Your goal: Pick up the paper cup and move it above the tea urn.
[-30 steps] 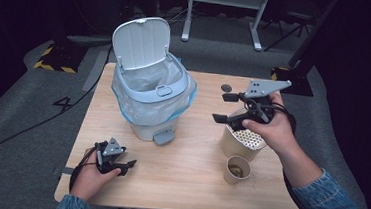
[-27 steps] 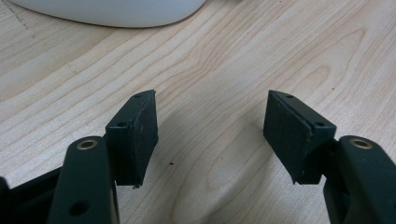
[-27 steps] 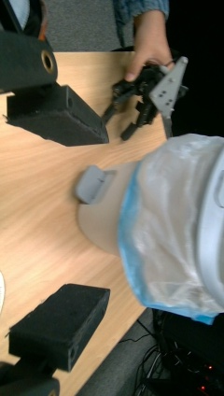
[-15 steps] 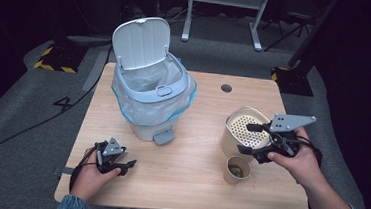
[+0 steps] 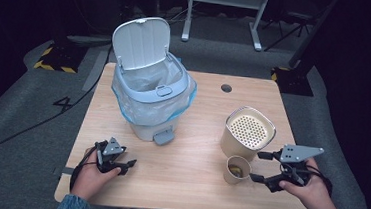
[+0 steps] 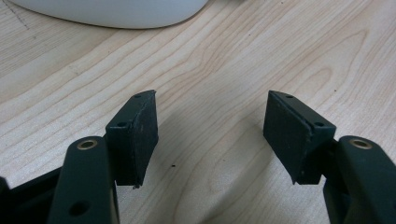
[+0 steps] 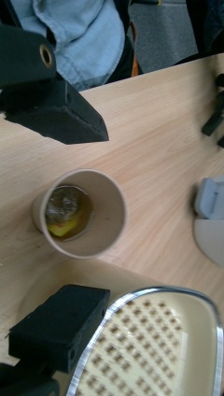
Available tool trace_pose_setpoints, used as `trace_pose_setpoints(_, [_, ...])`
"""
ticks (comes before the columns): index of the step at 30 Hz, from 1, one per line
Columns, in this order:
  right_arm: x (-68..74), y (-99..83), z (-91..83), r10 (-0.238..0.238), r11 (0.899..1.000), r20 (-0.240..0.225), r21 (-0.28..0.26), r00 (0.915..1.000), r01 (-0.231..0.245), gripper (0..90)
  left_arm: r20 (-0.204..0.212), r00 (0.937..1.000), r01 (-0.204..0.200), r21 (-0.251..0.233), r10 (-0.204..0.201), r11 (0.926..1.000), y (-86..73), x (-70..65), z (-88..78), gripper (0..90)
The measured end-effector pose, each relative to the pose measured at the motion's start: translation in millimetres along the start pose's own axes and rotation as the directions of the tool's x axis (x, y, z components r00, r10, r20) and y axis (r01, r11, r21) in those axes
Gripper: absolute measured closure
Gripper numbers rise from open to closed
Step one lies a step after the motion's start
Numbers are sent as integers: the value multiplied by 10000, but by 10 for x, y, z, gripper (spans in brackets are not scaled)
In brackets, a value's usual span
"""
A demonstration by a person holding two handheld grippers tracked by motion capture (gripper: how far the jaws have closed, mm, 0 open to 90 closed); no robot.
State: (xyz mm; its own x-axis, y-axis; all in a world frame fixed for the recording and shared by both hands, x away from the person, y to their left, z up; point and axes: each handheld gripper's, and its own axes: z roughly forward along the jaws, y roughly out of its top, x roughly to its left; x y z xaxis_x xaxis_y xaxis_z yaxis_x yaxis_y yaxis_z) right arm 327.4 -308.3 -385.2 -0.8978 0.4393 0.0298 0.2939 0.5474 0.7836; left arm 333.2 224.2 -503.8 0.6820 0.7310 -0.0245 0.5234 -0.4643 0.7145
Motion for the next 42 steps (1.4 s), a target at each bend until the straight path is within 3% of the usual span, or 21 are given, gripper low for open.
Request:
trace_pose_setpoints(5, [9, -187, 83, 188, 9995, 48, 260, 9998, -190, 193, -4, 10000, -9, 3, 9, 10000, 0, 1, 0, 357])
trace_pose_setpoints(10, [-27, -399, 302, 383, 9989, 4, 278, 9993, -383, 210, -5, 10000, 0, -1, 0, 10000, 0, 0, 0, 357])
trace_pose_setpoints(14, [-42, -469, 438, 56, 9996, -366, 277, 9993, -46, 198, -4, 10000, 3, -1, -3, 10000, 0, 0, 0, 356])
trace_pose_setpoints(17, [-47, -516, 542, -18, 9998, -365, 220, 9993, 26, 192, -4, 10000, 2, -1, -2, 10000, 0, 0, 0, 357])
trace_pose_setpoints(28, [-80, -593, 862, 155, 9999, -273, -38, 9995, -157, 209, -7, 10000, -1, -1, 1, 10000, 0, -1, 0, 356])
trace_pose_setpoints(31, [-89, -609, 906, 190, 9997, -427, -175, 9989, -198, 284, -6, 10000, 4, -1, -4, 10000, 0, -1, 0, 356])
trace_pose_setpoints(42, [-81, -568, 865, 13, 9993, -671, -380, 9977, -38, 313, -4, 10000, 6, -2, -6, 10000, 0, -1, 0, 356])
